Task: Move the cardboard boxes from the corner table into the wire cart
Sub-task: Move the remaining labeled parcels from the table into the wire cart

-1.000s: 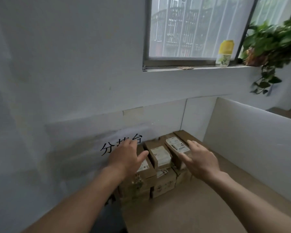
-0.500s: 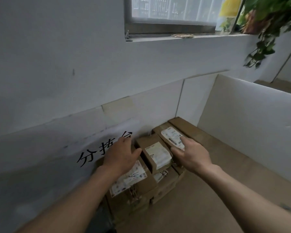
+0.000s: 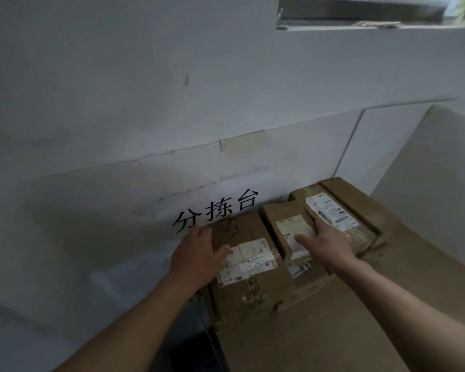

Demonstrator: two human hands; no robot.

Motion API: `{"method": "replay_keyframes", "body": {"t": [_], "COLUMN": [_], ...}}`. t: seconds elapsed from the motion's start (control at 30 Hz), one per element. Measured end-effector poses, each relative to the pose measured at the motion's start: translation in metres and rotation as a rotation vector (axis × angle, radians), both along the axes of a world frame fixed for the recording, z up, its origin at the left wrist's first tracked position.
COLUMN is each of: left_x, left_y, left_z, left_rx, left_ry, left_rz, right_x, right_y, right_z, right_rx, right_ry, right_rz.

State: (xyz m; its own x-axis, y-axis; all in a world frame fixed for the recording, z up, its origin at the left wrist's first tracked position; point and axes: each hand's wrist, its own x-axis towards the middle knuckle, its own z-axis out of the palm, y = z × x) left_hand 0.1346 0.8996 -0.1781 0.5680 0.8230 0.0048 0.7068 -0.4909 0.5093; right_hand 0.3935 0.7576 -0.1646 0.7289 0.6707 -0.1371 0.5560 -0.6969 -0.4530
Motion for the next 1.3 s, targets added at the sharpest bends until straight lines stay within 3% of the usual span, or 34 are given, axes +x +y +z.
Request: {"method": "replay_keyframes", "body": {"t": [0.27,0.47,0.83,1.3], "left_x": [-0.017,-0.015,-0.034,-0.064], "left_y": [-0.009,-0.009,-0.036,-0.07], "left_z": [-0.021,-0.025,-0.02,0.02], "left_rx": [-0.229,-0.408,-0.811,-0.803], "left_ry": [-0.135,-0.217,-0.614,-0.722], "left_rz": [0.164,0.253,0.27,0.099], "right_x": [-0.001,0.0,-0.011,-0.032], "right_y": [0.003,0.005,-0.014,-0.059], "right_z": [-0.017,-0.031,-0.043,0.002], "right_rx": [0.137,0.383,0.529,0.697], "right_ry": [0.115,0.471,0.733,0.908], "right_rz": [-0.079,-0.135,-0.223,-0.185]}}
